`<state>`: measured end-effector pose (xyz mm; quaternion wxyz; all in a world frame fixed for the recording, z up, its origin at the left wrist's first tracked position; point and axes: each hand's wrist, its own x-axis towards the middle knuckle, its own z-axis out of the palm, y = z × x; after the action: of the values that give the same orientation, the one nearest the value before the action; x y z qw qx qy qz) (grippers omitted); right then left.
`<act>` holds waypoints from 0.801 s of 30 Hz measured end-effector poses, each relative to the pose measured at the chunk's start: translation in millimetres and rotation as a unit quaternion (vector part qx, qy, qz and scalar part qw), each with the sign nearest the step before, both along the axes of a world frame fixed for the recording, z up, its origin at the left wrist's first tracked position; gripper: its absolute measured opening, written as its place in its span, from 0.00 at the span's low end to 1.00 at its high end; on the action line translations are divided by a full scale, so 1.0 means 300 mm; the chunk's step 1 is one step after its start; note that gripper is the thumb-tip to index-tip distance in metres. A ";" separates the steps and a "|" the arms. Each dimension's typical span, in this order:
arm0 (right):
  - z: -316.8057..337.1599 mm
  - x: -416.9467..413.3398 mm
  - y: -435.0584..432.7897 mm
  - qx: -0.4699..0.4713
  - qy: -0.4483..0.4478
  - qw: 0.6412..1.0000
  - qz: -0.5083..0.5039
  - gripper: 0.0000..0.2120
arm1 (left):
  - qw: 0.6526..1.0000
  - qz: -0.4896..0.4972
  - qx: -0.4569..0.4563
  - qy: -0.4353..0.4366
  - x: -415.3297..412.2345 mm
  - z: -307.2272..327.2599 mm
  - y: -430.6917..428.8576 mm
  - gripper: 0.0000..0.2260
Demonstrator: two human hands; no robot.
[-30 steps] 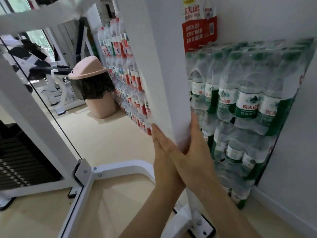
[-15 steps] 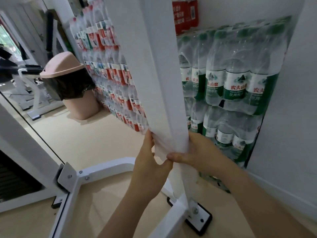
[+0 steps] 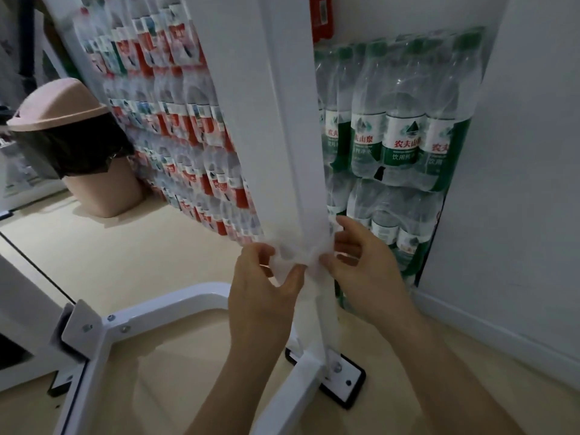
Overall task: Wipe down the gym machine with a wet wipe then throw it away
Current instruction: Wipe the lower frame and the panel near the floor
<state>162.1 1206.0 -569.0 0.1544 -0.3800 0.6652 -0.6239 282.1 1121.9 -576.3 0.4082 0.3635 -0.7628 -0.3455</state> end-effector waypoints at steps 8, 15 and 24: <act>-0.021 0.066 -0.122 -0.077 0.043 0.996 0.027 0.36 | 0.993 -0.072 0.047 0.084 -0.012 -0.021 -0.004 0.24; -0.175 0.032 -0.135 -0.041 0.007 0.999 -0.006 0.41 | 0.996 -0.083 0.028 0.014 -0.010 -0.152 0.004 0.28; -0.233 0.040 -0.195 -0.125 0.007 0.989 -0.074 0.37 | 0.997 -0.065 0.019 -0.040 0.030 -0.108 -0.029 0.35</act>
<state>174.3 1147.5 -639.0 0.0544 -0.3510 0.6093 -0.7089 291.1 1113.3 -608.5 0.3471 0.3346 -0.7936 -0.3711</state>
